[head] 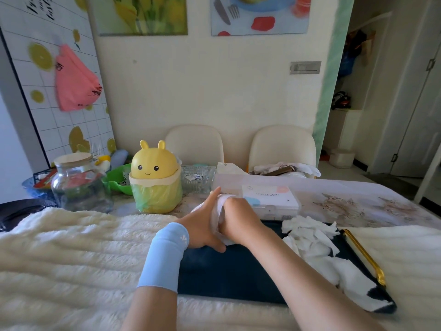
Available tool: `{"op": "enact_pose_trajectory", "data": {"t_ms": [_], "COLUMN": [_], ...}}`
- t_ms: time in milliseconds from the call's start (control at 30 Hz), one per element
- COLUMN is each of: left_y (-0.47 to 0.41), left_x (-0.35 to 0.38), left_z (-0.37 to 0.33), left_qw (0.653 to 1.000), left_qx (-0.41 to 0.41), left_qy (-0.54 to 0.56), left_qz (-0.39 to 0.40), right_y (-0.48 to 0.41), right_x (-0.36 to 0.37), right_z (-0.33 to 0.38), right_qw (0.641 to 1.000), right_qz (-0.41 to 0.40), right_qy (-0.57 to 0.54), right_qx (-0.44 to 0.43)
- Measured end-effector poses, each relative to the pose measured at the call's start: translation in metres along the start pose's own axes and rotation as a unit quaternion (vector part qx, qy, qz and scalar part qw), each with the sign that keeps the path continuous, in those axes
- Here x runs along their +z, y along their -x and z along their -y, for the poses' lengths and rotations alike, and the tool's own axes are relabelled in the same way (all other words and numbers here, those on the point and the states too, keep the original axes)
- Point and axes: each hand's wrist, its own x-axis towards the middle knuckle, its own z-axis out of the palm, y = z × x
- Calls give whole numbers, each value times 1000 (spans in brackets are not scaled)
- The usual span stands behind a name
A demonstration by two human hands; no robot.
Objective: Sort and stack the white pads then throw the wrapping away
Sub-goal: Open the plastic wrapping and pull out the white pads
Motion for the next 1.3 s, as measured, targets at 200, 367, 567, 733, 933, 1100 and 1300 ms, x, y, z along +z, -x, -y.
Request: {"op": "enact_pose_trajectory", "data": {"t_ms": [200, 367, 567, 733, 933, 1100, 1300], "left_y": [-6, 2, 17, 23, 21, 23, 28], "left_x": [12, 10, 9, 41, 86, 90, 72], "left_z": [-5, -21, -67, -118, -122, -110, -125], "left_qw": [984, 962, 966, 995, 991, 979, 988], "left_qx": [3, -72, 0, 71, 89, 78, 98], "left_qy": [-143, -253, -257, -73, -95, -179, -120], "left_qz": [-106, -73, -12, 13, -1, 62, -10], "right_y": [19, 45, 83, 102, 107, 94, 99], "right_x": [-34, -64, -70, -63, -82, -78, -58], "right_z": [-23, -59, -96, -101, -102, -113, -124], "right_qw": [991, 988, 994, 990, 974, 998, 972], "right_qz": [-52, -104, 1, 123, 97, -47, 180], "right_qy": [-119, -99, 94, 62, -188, 37, 142], "right_qx": [-21, -54, -52, -14, 79, 36, 42]}}
